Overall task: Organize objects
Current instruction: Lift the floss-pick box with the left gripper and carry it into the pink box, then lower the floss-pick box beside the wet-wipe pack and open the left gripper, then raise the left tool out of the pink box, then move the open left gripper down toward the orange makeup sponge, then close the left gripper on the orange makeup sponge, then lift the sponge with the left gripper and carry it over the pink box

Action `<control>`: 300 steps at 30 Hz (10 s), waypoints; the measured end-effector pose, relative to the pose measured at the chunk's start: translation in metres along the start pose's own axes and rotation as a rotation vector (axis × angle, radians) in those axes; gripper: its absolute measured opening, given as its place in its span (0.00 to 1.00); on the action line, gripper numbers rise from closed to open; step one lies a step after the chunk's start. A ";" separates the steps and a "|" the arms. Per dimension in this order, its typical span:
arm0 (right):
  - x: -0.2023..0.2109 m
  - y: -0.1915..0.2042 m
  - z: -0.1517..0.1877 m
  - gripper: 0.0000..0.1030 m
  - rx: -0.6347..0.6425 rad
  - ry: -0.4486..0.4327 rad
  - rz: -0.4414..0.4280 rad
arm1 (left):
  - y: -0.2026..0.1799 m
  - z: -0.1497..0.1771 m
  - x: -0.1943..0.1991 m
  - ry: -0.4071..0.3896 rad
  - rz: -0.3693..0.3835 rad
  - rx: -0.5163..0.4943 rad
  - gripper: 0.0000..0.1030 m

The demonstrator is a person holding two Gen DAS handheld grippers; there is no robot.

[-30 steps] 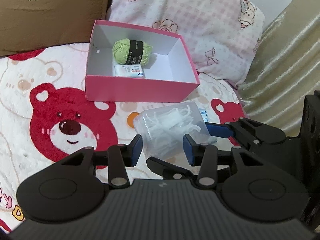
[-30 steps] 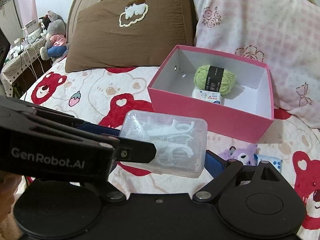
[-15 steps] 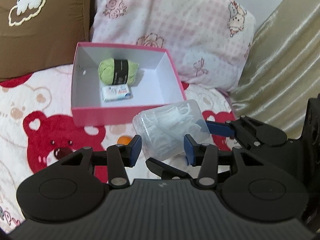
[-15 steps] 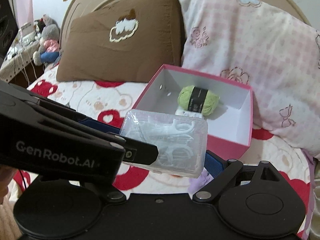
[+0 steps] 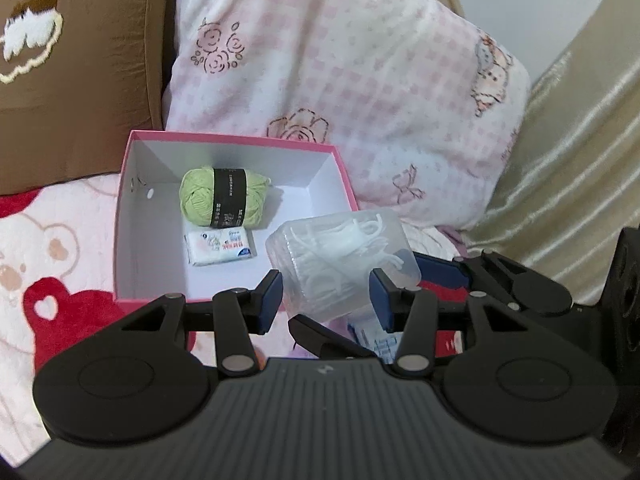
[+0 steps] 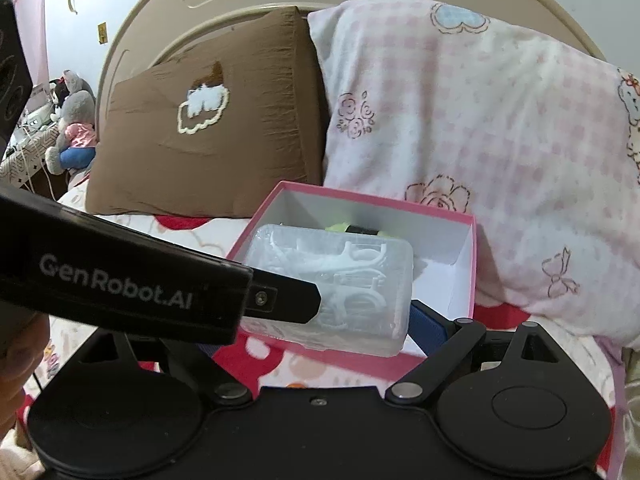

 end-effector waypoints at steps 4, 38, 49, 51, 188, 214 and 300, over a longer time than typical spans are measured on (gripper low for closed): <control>-0.021 -0.011 -0.011 0.92 0.007 0.021 0.000 | 0.015 -0.009 -0.025 0.013 0.022 0.046 0.44; -0.188 -0.076 -0.010 0.64 0.153 0.229 0.173 | 0.097 0.002 -0.218 0.166 0.096 0.313 0.45; -0.191 -0.066 0.001 0.65 0.237 0.267 0.222 | 0.108 0.006 -0.222 0.193 0.121 0.360 0.43; -0.190 -0.067 0.002 0.66 0.241 0.266 0.198 | 0.112 0.007 -0.222 0.197 0.129 0.373 0.42; -0.002 -0.009 0.121 0.93 0.139 0.000 -0.155 | 0.060 0.145 0.012 0.102 -0.311 0.006 0.90; -0.094 -0.012 0.158 0.75 0.070 0.017 -0.126 | 0.066 0.171 -0.070 0.022 -0.205 0.006 0.72; -0.076 0.034 0.123 0.34 -0.033 0.041 -0.062 | 0.057 0.141 -0.044 0.021 -0.059 -0.021 0.34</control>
Point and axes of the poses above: each gripper's, at about its wrist camera, not at the fingertips, and x roughly against the way its jaws point, y to its left, z to its underside, the point moved 2 cm from there along -x, roughly the way its jaws point, and after that the axes turned 12 degrees about -x, right-handed, at the moved point
